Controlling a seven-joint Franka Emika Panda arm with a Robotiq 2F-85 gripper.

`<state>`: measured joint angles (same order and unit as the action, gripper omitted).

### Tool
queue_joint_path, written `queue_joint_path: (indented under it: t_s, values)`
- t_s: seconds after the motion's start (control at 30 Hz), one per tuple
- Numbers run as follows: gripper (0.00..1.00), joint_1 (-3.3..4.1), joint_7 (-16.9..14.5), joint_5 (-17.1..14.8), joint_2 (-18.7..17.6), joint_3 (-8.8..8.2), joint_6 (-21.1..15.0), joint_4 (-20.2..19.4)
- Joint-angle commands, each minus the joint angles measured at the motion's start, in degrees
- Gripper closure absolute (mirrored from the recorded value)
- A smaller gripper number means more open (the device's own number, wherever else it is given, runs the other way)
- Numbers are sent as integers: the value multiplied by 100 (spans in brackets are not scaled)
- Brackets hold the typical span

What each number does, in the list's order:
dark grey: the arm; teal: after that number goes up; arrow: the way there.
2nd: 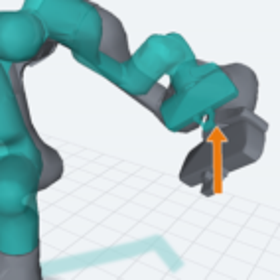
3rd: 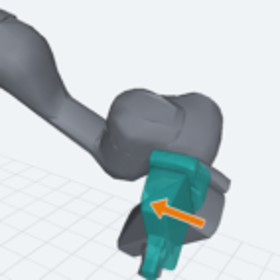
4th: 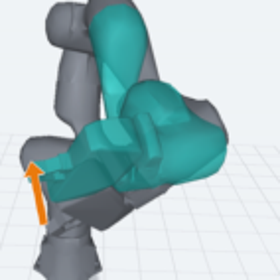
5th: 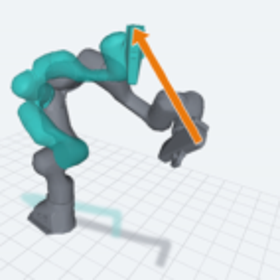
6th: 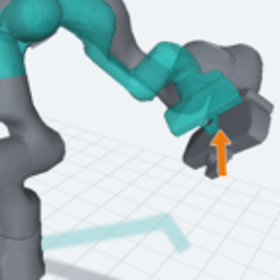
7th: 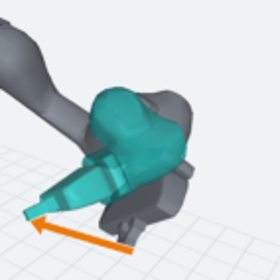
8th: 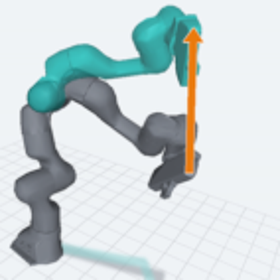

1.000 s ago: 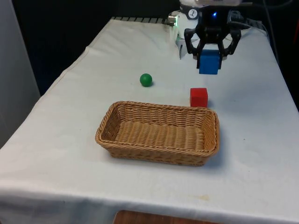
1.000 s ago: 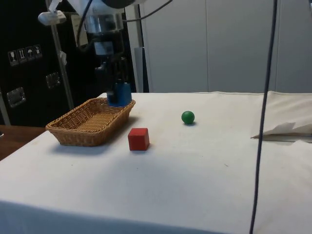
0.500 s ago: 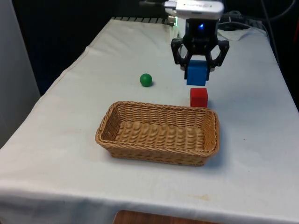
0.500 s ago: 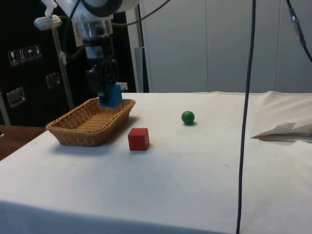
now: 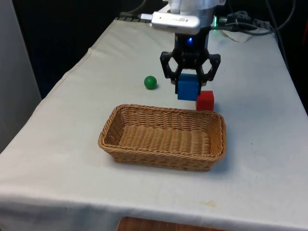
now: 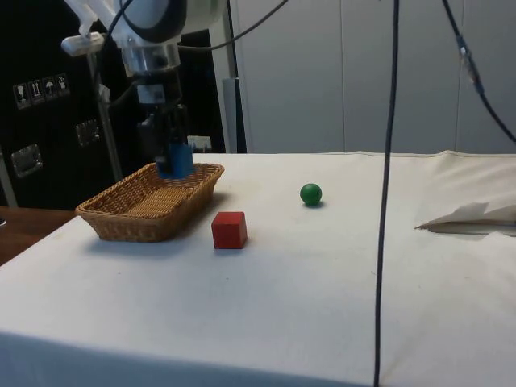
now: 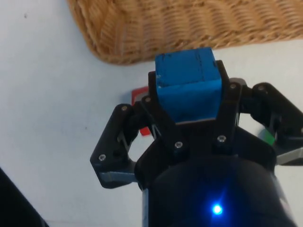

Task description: Place all non-red objects into the basket.

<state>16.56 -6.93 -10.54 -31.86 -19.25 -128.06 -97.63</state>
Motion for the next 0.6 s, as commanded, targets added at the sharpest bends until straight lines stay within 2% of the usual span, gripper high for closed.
queue_joint_path:
  t_s: [0.0, 0.13, 0.17, 0.2, 0.47, 0.5, 0.53, 0.57]
  values:
    - [98, -57, -57, -86, -138, 29, 69, 172]
    - [98, -69, -74, -160, -401, 11, 74, 470]
    - [98, -23, -40, -132, -395, -29, 0, 435]
    - [98, -80, -80, -195, -533, 6, 74, 613]
    - [98, -132, -97, -350, -1060, -17, 74, 1192]
    - [98, -69, -74, -338, -1049, -74, 0, 1134]
    - [98, -143, -109, -407, -1186, -23, 69, 1324]
    - [98, -149, -120, -441, -1255, -29, 63, 1387]
